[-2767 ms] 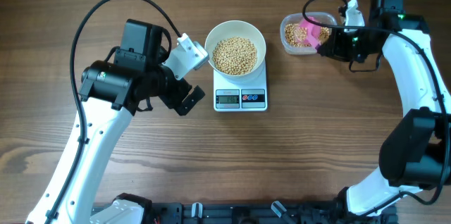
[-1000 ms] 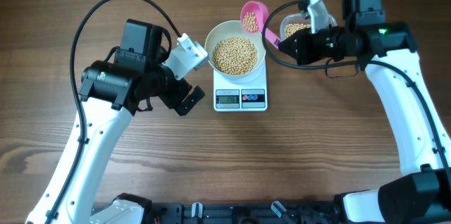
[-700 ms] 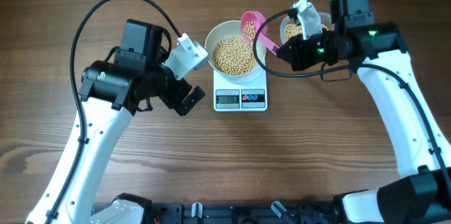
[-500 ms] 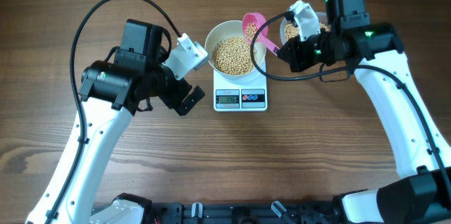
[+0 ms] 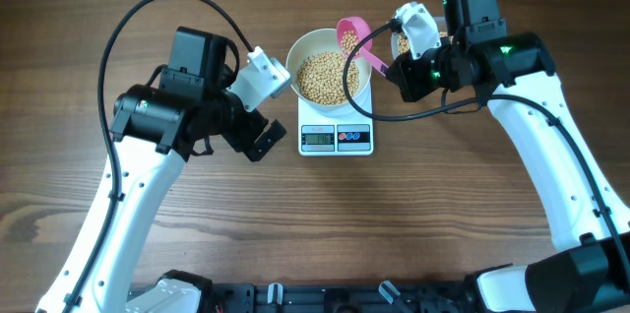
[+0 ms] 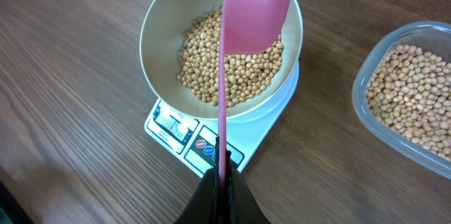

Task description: Scoop item into bowl and weigh 150g on scale

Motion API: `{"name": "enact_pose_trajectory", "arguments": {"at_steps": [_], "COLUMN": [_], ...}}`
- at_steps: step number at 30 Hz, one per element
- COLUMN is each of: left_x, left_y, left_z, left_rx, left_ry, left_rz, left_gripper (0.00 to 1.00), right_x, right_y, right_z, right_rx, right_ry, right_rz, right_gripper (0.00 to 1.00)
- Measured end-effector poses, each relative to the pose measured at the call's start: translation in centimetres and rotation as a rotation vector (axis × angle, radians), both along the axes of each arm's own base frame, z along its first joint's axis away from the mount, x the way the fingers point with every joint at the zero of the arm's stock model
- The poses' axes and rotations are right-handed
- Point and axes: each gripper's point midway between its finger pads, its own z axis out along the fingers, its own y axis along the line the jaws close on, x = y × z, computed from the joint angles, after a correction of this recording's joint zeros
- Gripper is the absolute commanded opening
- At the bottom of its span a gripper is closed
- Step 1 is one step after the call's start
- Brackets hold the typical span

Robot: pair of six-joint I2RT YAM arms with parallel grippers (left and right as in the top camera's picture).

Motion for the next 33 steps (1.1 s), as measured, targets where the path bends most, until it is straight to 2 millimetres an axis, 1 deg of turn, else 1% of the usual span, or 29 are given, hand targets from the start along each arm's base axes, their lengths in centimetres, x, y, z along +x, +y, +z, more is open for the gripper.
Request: {"name": "enact_pose_trajectory", "arguments": {"at_steps": [11, 19, 27, 33], "left_x": [0.01, 0.01, 0.01, 0.01], "left_y": [0.0, 0.0, 0.0, 0.0], "left_z": [0.0, 0.0, 0.0, 0.0], "left_rx": [0.0, 0.0, 0.0, 0.0], "left_ry": [0.0, 0.0, 0.0, 0.0], "left_rz": [0.0, 0.0, 0.0, 0.0], "left_gripper": [1.0, 1.0, 1.0, 1.0], "right_x": [0.33, 0.16, 0.23, 0.08], "right_y": [-0.1, 0.47, 0.33, 0.7], "right_z": [0.05, -0.13, -0.21, -0.38], "right_rx": [-0.019, -0.058, -0.079, -0.115], "right_ry": [-0.026, -0.045, -0.057, -0.07], "right_rz": [0.012, 0.036, 0.045, 0.06], "right_gripper": [0.04, 0.04, 0.04, 0.04]}}
